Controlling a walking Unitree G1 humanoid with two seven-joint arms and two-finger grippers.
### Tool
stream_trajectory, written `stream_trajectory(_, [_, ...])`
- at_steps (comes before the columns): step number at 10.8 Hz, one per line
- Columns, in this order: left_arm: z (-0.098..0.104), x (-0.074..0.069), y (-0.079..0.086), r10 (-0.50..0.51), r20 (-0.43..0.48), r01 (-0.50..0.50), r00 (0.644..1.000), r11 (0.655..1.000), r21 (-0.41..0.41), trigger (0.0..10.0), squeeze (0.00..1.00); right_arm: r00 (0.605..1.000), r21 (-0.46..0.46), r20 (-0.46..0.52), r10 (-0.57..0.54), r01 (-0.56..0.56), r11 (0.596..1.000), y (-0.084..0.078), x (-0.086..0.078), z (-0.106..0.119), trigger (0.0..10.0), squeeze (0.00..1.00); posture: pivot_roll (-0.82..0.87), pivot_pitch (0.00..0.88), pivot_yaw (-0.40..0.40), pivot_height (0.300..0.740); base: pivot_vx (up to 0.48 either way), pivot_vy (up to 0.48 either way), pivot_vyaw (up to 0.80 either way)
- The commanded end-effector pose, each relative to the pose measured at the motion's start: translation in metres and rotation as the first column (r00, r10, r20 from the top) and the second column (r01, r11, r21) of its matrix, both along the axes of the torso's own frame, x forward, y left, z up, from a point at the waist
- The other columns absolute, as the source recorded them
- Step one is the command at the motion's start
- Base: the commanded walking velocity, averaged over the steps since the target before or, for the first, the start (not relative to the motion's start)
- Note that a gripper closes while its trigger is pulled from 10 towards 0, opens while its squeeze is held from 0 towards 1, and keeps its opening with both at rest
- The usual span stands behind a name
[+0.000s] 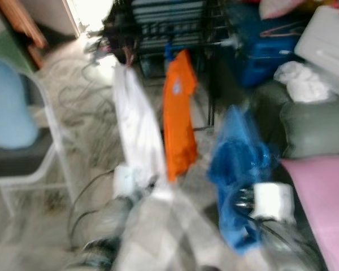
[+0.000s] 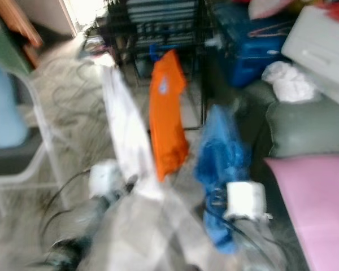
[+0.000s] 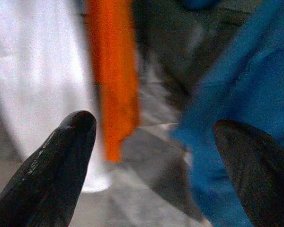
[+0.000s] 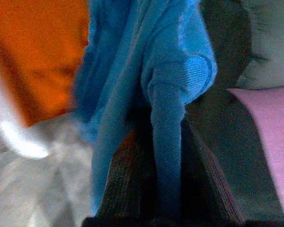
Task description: Hang hanger
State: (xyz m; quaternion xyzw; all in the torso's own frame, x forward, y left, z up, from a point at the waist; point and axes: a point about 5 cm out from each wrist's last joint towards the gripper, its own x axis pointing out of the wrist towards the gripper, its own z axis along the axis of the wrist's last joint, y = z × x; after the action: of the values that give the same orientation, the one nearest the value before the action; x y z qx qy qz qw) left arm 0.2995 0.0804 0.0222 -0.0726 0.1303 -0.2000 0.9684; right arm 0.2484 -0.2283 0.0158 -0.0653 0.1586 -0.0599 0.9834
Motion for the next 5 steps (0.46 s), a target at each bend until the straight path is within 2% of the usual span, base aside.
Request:
stream_trajectory(1, [-0.0059, -0.0012, 0.0243, 0.053, -0.014, -0.052, 0.998, 0.998, 0.043, 10.0, 0.00, 0.998, 0.030, 0.058, 0.038, -0.040, 0.999, 0.0161, 0.0100, 0.0089, 10.0, 0.00, -0.30, 0.044, 0.074, 0.740, 0.480, 0.000, 0.00])
stream_trajectory(5, [-0.0085, -0.0040, 0.0188, 0.049, -0.027, -0.048, 0.998, 0.998, 0.035, 10.0, 0.00, 0.997, 0.021, 0.055, 0.048, -0.050, 0.999, 0.0116, 0.0108, 0.0107, 10.0, 0.00, -0.31, 0.051, 0.065, 0.740, 0.480, 0.000, 0.00])
